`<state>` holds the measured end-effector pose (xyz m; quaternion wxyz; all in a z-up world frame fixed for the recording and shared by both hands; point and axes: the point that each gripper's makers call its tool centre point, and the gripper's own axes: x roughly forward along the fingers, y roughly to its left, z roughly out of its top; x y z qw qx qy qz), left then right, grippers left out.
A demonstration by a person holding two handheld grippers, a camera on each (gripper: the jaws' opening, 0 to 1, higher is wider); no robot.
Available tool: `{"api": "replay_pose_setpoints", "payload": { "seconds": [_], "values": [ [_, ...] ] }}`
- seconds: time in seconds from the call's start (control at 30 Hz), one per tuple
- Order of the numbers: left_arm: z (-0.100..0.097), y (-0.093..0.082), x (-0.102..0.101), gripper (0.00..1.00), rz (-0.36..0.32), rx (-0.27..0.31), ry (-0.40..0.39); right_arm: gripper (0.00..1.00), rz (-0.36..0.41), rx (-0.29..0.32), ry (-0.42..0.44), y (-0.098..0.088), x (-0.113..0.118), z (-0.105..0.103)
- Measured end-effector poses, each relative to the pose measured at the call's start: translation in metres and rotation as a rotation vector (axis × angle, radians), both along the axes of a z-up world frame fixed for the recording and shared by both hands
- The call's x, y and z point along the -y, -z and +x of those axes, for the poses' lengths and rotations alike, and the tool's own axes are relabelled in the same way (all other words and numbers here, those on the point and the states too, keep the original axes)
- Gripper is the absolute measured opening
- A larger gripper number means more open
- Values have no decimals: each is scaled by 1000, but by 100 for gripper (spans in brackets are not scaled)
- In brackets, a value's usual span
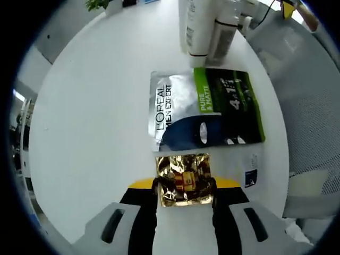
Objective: Arrange the skincare products in the storage area until every visible bottle or jar stands upright without overlapping.
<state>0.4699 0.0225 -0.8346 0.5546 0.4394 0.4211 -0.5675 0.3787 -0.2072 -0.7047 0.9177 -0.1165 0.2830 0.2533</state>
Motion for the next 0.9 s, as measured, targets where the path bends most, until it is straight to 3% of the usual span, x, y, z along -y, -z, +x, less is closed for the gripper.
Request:
{"api": "replay_pose_setpoints", "payload": {
  "seconds": [0.07, 0.23, 0.37, 0.9],
  "values": [
    [0, 0, 0, 37, 1, 0, -2, 100, -1, -2, -2, 1, -1, 0],
    [12, -2, -1, 51, -7, 44, -40, 100, -3, -4, -8, 2, -2, 0],
    [7, -2, -1, 47, 0, 34, -40, 100, -4, -3, -3, 1, -1, 0],
    [10, -8, -2, 49, 5, 154, -43, 100, -6, 9, -4, -2, -2, -3]
  ]
}}
